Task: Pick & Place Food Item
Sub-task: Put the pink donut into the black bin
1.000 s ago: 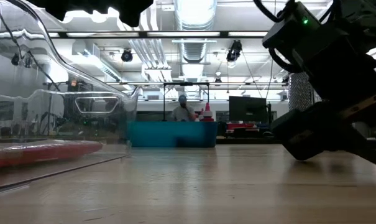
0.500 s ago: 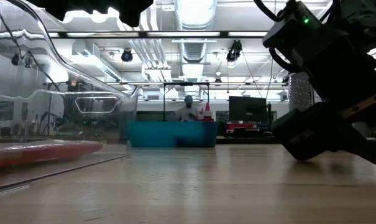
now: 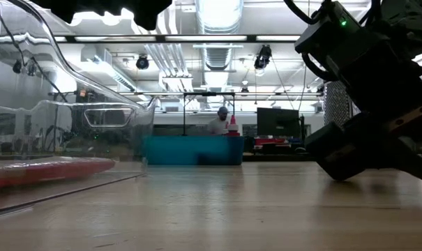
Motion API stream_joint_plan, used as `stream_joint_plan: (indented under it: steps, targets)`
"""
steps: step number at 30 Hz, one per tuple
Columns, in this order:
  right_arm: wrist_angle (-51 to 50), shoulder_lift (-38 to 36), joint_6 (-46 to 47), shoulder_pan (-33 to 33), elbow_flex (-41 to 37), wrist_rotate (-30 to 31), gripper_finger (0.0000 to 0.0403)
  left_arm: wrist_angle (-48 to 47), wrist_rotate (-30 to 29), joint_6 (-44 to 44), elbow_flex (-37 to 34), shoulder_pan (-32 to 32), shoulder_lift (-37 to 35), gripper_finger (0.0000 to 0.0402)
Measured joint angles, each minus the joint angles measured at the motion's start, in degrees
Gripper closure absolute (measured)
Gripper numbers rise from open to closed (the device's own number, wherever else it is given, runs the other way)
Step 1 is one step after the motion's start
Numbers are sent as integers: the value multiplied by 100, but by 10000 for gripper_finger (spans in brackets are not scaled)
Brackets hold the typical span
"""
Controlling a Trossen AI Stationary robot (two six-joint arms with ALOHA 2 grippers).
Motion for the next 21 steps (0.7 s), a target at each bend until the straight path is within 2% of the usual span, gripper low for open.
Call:
stream_joint_plan:
  steps: [15, 21]
  targets:
    - [1, 0, 48, 0, 0, -4, 282, 0, 0, 0, 0, -1, 0, 62]
    - [23, 0, 40, 0, 0, -8, 312, 0, 1, 0, 0, 0, 0, 62]
